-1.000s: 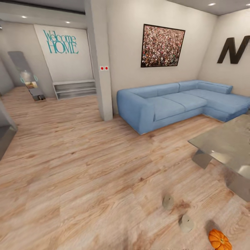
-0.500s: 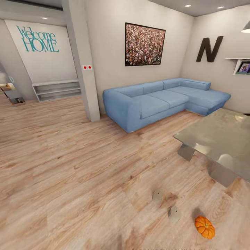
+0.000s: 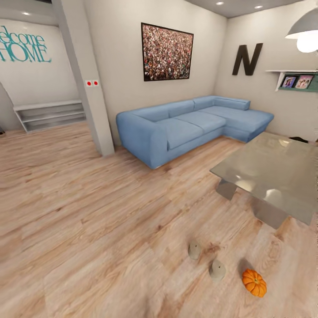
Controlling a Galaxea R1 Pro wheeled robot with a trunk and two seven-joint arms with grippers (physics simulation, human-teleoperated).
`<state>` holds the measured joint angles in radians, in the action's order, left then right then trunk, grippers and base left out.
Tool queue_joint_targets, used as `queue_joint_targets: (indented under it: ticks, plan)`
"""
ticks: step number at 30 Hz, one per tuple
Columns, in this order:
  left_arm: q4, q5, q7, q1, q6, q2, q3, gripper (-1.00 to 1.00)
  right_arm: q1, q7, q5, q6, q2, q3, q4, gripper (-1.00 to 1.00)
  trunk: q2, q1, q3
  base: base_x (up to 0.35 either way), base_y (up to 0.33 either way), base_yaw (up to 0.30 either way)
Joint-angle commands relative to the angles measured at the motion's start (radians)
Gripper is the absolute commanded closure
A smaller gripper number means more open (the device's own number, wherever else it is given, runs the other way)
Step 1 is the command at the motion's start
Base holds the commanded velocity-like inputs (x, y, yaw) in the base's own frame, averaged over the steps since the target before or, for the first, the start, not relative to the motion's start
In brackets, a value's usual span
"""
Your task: Place each of the two pumpkins and all three candles from the living room inside a cabinet in the living room (use any cabinet), then make sure every cabinet is closed, and position the cauldron so it is next to a table in the living room.
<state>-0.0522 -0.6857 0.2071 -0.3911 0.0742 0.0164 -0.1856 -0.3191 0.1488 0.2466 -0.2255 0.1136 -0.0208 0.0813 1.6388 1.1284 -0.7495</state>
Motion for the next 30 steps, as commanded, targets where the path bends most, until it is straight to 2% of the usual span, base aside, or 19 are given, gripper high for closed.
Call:
queue_joint_targets:
  ticks: [1, 30]
  plan:
    - [0.0, 0.0, 0.0, 0.0, 0.0, 0.0, 0.0, -1.0, 0.0, 0.0, 0.0, 0.0, 0.0, 0.0, 0.0, -1.0, 0.0, 0.0, -0.001, 0.214, 0.206, -0.244]
    - [0.0, 0.002, 0.0, 0.0, 0.0, 0.0, 0.0, -1.0, 0.0, 0.005, -0.002, -0.002, 0.001, -0.001, -0.001, -1.0, 0.0, 0.0, 0.006, 0.222, 0.211, -0.279]
